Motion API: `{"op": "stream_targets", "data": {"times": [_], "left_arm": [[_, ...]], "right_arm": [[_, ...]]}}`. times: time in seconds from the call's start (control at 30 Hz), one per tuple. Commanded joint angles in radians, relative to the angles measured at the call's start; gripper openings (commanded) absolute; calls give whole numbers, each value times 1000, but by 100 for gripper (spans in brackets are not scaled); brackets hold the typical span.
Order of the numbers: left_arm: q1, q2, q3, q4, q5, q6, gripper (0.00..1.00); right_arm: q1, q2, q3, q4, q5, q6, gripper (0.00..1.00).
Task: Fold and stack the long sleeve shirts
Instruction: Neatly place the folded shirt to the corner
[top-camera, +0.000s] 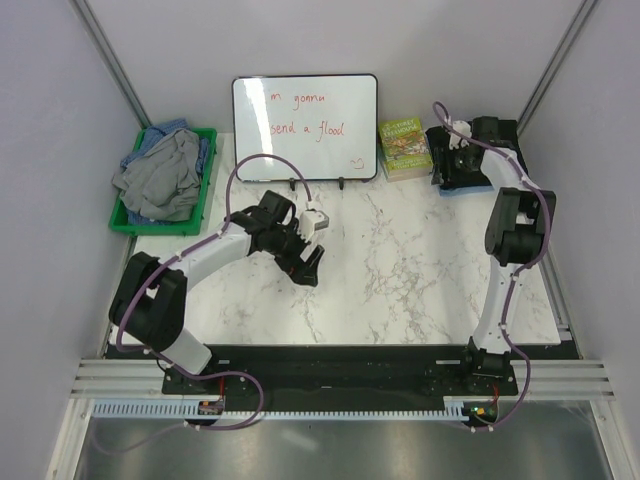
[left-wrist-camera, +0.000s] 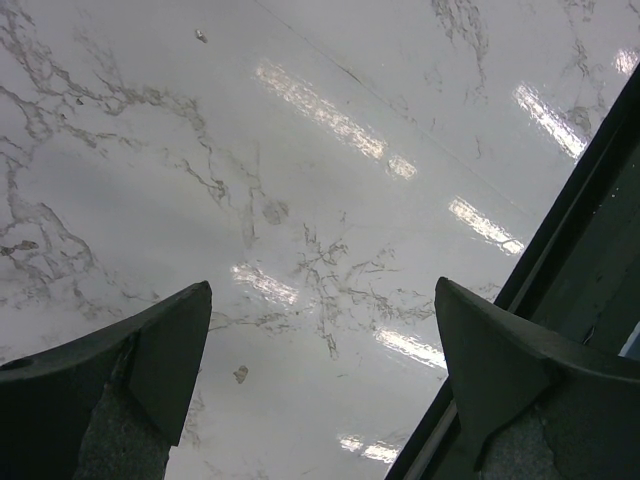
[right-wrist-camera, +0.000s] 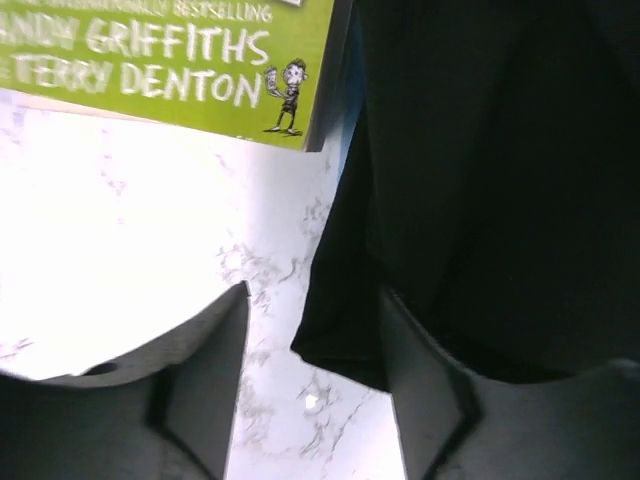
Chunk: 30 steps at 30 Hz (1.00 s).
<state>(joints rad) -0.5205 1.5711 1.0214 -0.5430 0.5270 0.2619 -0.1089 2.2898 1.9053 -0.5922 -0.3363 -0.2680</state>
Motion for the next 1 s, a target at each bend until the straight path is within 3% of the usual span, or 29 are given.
{"op": "stream_targets", "data": {"times": [0.0, 0.17, 0.2, 0.4, 0.53, 0.73, 0.83, 0.97], "left_arm": [[19, -48, 58, 9, 31, -30, 99], [74, -40, 143, -1, 71, -130, 99], [108, -20, 196, -15, 94, -145, 99], [253, 52, 446, -127, 110, -196, 99], [280, 115, 575, -228, -36, -133, 99], [283, 80, 500, -239, -105, -88, 99], [284, 50, 442, -235, -96, -113, 99], [287, 32, 405, -230, -85, -136, 99]], "right_arm": [[-12, -163, 32, -6, -145, 2, 71], [-12, -239, 116, 84, -256, 151, 88], [-12, -260, 129, 110, -259, 164, 96], [-12, -372, 92, 137, -233, 231, 98], [-11, -487, -127, 134, -228, 224, 98], [18, -677, -453, 123, -142, 144, 98], [26, -720, -544, 225, -52, 167, 89], [34, -617, -505, 415, 81, 158, 63]]}}
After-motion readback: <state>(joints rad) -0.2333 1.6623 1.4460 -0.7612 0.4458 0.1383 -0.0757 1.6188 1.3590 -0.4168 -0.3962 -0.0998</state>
